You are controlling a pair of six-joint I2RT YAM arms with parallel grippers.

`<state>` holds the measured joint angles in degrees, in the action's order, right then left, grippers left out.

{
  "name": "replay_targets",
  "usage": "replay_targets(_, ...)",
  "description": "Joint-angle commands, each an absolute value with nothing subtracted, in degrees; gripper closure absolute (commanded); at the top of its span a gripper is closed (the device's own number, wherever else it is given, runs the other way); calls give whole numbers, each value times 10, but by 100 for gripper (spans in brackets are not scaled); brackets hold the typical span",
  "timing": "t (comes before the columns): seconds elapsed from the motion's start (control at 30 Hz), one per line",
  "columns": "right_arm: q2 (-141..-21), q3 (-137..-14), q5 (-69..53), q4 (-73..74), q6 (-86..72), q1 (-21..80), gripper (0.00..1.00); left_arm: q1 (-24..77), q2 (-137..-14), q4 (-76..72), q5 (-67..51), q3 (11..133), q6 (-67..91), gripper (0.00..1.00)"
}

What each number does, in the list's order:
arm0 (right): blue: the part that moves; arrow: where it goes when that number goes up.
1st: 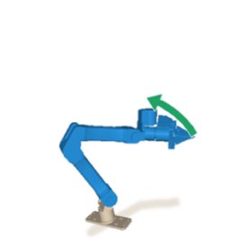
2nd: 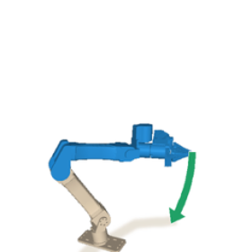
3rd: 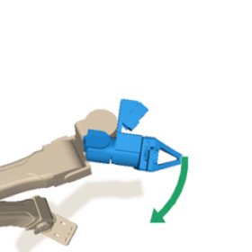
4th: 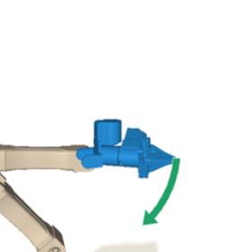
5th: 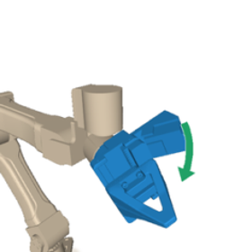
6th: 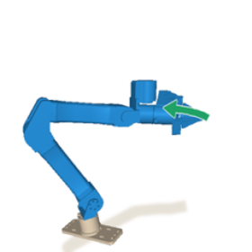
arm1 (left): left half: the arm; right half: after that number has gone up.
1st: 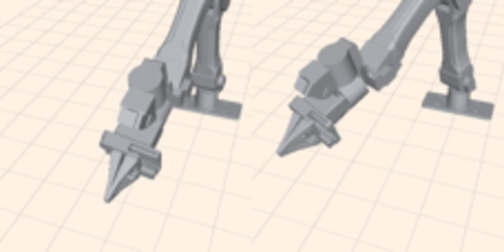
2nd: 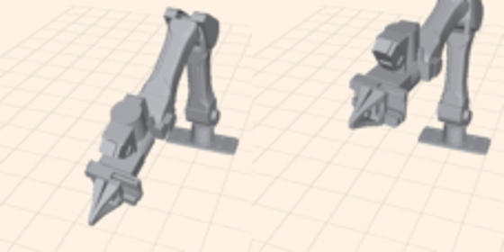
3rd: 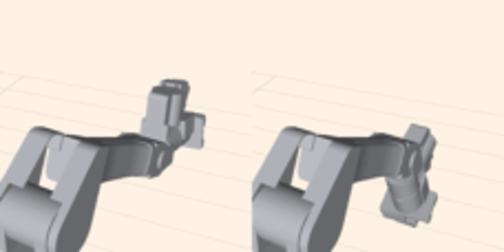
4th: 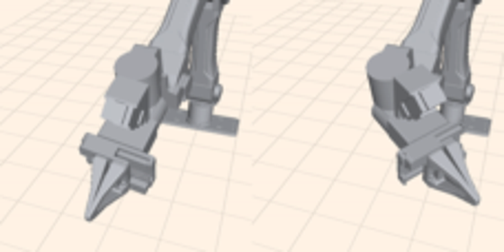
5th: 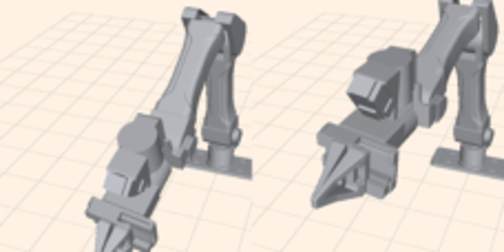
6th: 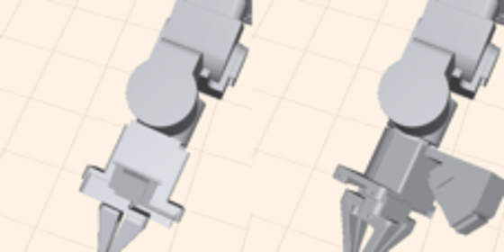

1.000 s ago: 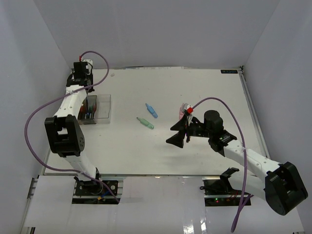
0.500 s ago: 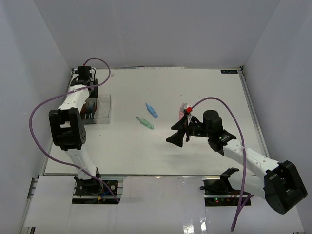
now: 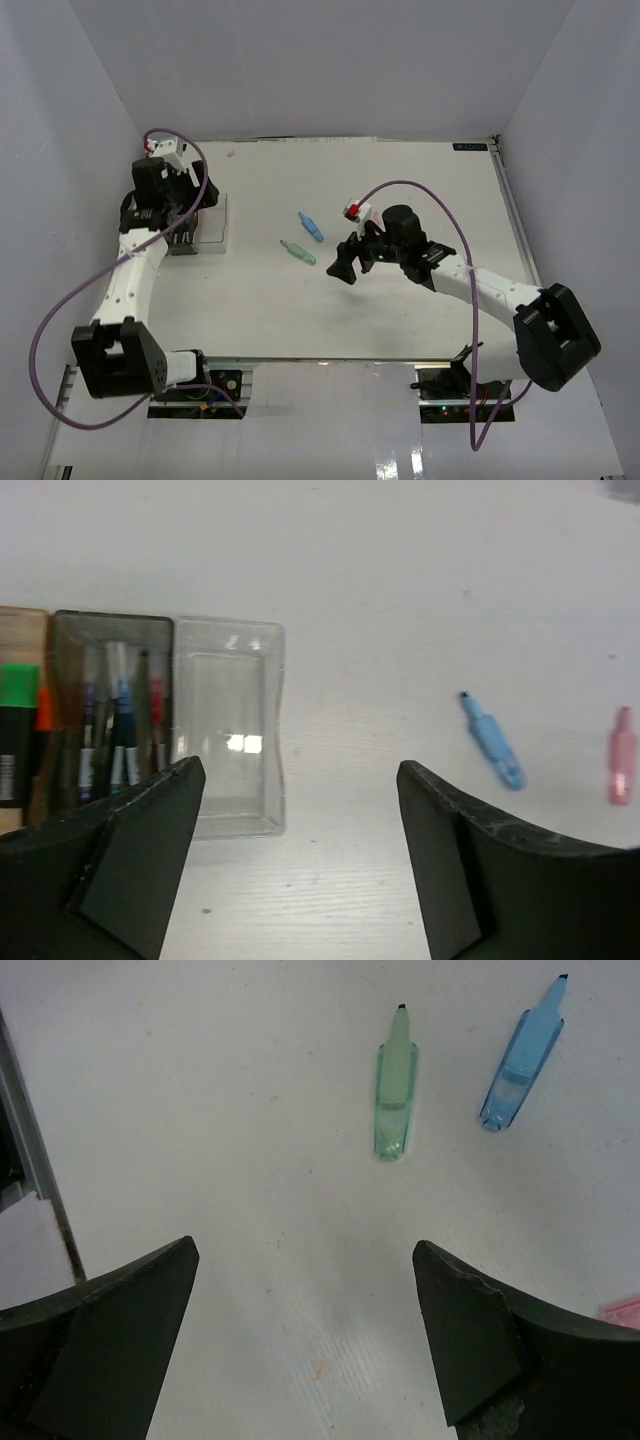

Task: Sort the stationery into containers
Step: Place the pen in the storage box, then pick up the pen from the center of the board.

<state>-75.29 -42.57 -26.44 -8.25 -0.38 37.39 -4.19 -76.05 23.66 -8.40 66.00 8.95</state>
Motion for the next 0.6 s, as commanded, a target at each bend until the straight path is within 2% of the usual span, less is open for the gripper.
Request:
replay_targets(0.0, -800, -485, -194, -40, 51, 398, 5, -44, -677, 145, -195, 565, 161, 9)
replay_targets(0.1, -857, -526, -153, -33, 63, 417, 4, -44, -619, 87, -225, 483, 178, 2)
replay_targets(0.2, -914, -570, -121, -22, 78, 432, 2, -45, -589, 57, -236, 433, 188, 2)
replay_targets(0.4, -1003, -637, -74, -22, 96, 456, 0, -44, -584, 59, -252, 428, 200, 2)
replay_targets(0.43, -1021, -644, -71, -21, 97, 458, 4, -44, -584, 66, -248, 430, 198, 2)
replay_targets(0.57, -1058, -672, -56, -16, 104, 467, 6, -44, -582, 75, -238, 432, 194, 2)
